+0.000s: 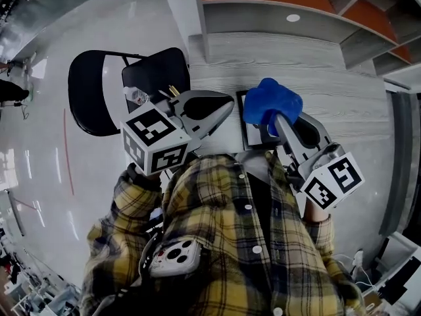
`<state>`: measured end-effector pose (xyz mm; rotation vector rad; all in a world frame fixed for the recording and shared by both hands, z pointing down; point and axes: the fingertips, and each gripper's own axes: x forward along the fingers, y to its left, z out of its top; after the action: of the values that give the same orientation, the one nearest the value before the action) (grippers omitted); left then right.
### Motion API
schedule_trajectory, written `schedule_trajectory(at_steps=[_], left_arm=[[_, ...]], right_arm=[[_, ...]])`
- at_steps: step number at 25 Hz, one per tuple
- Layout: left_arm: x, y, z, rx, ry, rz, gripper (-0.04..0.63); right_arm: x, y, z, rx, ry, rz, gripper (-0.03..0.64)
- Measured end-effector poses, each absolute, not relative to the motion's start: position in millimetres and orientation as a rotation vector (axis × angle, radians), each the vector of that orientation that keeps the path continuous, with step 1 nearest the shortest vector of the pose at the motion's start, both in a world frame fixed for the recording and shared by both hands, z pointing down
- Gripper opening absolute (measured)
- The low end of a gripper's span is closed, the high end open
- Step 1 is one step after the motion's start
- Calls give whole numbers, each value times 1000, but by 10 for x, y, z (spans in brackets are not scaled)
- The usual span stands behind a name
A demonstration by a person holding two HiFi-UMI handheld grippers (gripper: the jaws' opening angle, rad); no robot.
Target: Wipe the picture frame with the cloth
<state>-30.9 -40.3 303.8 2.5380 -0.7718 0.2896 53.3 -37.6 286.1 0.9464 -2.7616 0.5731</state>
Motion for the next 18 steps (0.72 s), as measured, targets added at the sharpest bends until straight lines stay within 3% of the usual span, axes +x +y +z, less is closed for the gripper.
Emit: schedule_trajectory(at_steps=[18], left_arm=[[-373, -436, 3091, 2525, -763, 315, 5]], right_arm=[[526, -384, 2908, 961, -2750, 605, 48]])
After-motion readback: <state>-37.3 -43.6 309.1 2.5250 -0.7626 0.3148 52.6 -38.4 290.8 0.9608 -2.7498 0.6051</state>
